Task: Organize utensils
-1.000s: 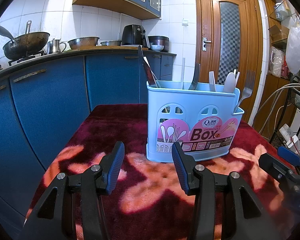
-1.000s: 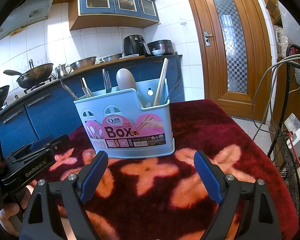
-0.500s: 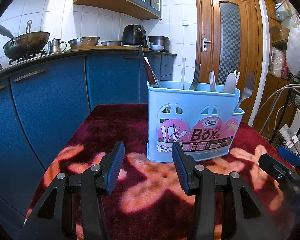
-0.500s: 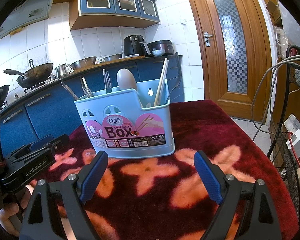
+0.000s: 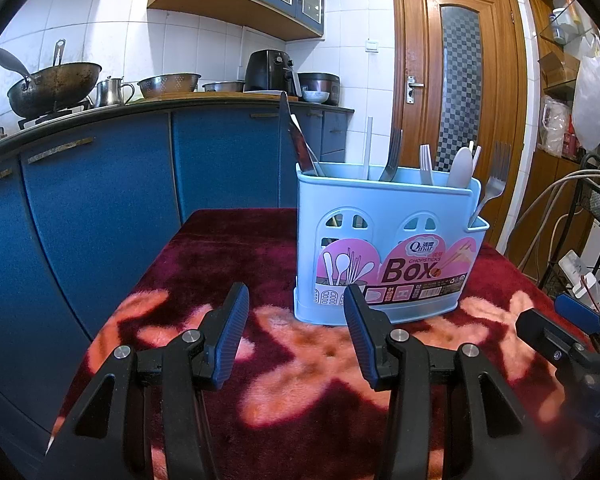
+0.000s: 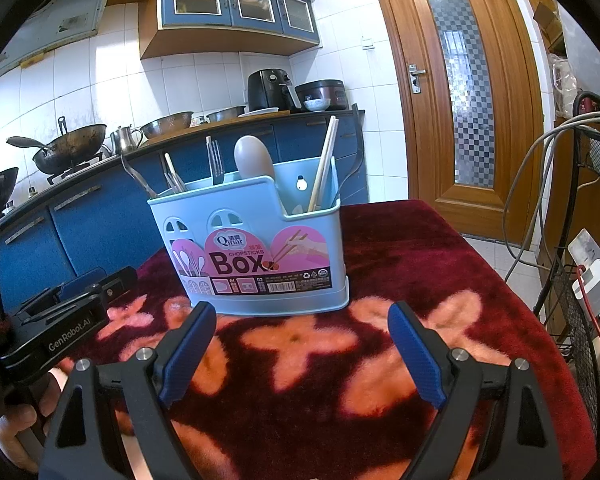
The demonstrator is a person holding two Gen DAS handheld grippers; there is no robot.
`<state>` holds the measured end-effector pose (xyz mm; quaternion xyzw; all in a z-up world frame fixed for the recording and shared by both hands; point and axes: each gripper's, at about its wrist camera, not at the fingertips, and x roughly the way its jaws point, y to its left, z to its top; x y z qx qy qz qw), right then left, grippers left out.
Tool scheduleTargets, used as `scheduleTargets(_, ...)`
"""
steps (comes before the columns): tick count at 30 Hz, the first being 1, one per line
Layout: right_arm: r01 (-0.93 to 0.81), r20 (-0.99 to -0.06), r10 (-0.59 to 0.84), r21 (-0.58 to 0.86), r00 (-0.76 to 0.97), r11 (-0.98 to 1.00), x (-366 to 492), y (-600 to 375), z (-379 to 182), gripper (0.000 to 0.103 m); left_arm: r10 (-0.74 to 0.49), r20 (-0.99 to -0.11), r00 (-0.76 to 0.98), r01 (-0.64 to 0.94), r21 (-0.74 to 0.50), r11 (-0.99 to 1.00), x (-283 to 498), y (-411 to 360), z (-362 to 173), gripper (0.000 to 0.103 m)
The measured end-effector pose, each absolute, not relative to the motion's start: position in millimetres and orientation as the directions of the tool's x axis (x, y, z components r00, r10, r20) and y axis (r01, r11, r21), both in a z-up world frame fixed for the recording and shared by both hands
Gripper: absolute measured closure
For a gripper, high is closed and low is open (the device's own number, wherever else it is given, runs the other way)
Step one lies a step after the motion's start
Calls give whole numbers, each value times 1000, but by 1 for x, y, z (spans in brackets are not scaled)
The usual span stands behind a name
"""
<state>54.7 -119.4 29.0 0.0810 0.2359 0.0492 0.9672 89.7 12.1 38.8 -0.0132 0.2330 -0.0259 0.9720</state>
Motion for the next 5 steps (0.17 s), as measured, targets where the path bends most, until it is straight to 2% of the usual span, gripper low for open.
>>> scheduleTargets(5,-57,-448,134,180,884,982,55,-119,30,14,-55,-452,890,43,-37,998,89,12,39,52)
